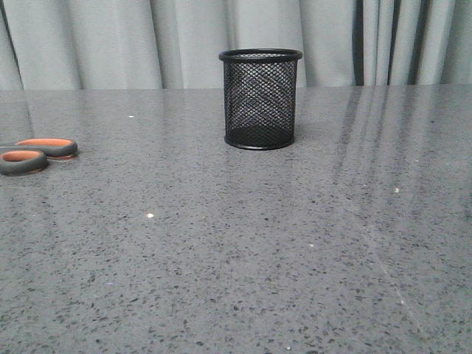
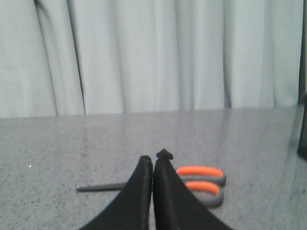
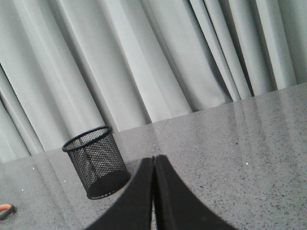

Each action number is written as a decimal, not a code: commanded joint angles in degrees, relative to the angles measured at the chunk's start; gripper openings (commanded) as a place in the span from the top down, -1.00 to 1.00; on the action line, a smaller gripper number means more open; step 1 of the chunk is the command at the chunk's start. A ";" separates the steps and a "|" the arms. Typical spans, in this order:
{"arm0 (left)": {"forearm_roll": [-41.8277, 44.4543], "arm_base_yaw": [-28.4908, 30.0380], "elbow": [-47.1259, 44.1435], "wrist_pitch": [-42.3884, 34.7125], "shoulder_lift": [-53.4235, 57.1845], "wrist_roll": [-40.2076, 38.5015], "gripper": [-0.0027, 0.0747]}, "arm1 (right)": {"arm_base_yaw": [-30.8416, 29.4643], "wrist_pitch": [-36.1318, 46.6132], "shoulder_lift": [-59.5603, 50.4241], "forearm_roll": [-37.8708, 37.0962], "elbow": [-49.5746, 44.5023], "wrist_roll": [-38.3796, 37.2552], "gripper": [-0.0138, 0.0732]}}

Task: Put scissors into bucket

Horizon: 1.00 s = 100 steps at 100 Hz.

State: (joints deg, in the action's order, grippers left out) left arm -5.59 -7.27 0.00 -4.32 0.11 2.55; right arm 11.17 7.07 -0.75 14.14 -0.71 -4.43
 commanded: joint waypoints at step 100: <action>-9.18 0.03 31.62 35.64 -23.61 22.70 0.97 | -0.27 -24.55 21.98 -12.46 33.04 0.35 0.79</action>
State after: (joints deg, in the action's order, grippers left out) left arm -14.41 -7.27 25.67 29.90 -18.30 18.32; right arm 11.17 -19.74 17.96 2.94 28.33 -4.41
